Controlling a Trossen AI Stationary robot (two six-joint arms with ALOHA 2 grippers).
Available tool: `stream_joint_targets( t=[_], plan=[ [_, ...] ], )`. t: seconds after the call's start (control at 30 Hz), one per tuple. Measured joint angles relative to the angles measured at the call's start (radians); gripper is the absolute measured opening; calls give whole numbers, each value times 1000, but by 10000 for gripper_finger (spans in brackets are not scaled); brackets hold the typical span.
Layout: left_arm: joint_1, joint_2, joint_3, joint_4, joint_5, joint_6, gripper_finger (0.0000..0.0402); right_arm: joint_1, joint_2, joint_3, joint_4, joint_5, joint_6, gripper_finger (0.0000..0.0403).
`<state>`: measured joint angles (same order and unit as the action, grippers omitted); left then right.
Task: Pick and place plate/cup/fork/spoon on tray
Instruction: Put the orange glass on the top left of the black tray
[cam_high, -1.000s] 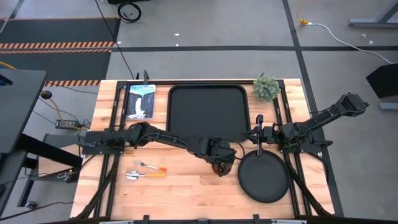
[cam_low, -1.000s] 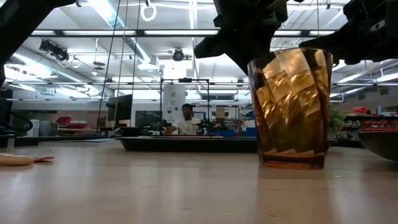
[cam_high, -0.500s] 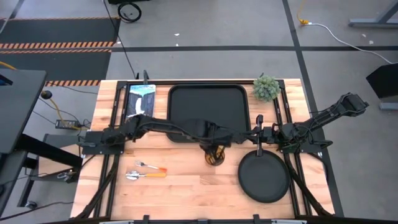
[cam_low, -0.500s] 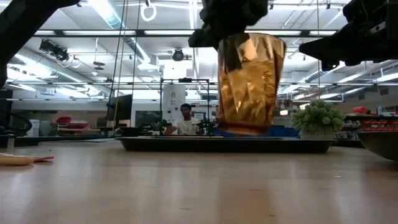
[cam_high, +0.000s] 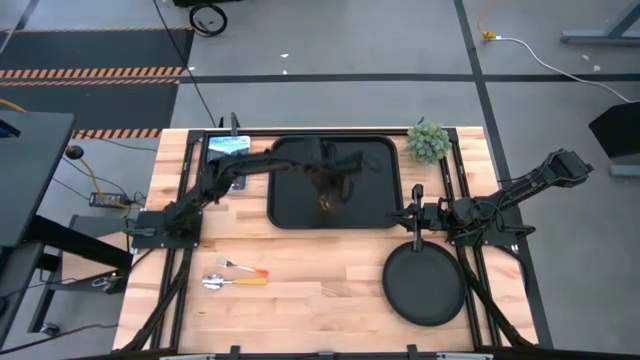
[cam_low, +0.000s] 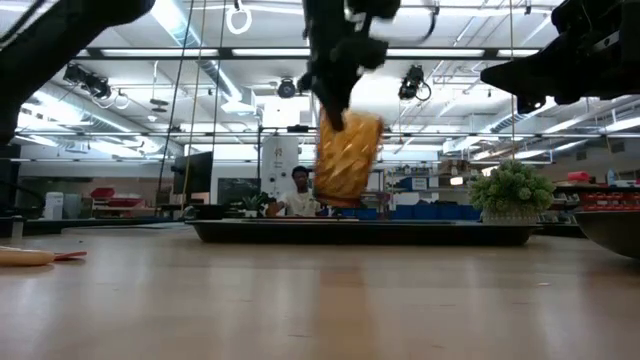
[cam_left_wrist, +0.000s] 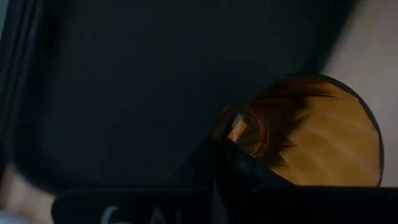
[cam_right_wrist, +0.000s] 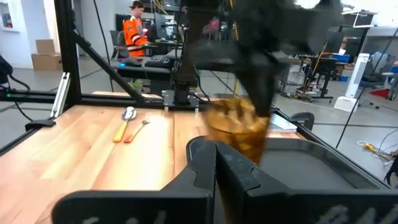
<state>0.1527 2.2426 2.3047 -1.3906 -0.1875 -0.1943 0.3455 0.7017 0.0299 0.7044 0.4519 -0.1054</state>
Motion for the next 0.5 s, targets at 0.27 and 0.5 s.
stream_joint_targets(
  t=[0.27,0.5],
  plan=[
    [222,0,-8,5,10,181,13,0,0,0,-20,0,36,16],
    [425,-18,-8,-44,47,258,13,0,0,0,-20,26,80,16]
  ],
)
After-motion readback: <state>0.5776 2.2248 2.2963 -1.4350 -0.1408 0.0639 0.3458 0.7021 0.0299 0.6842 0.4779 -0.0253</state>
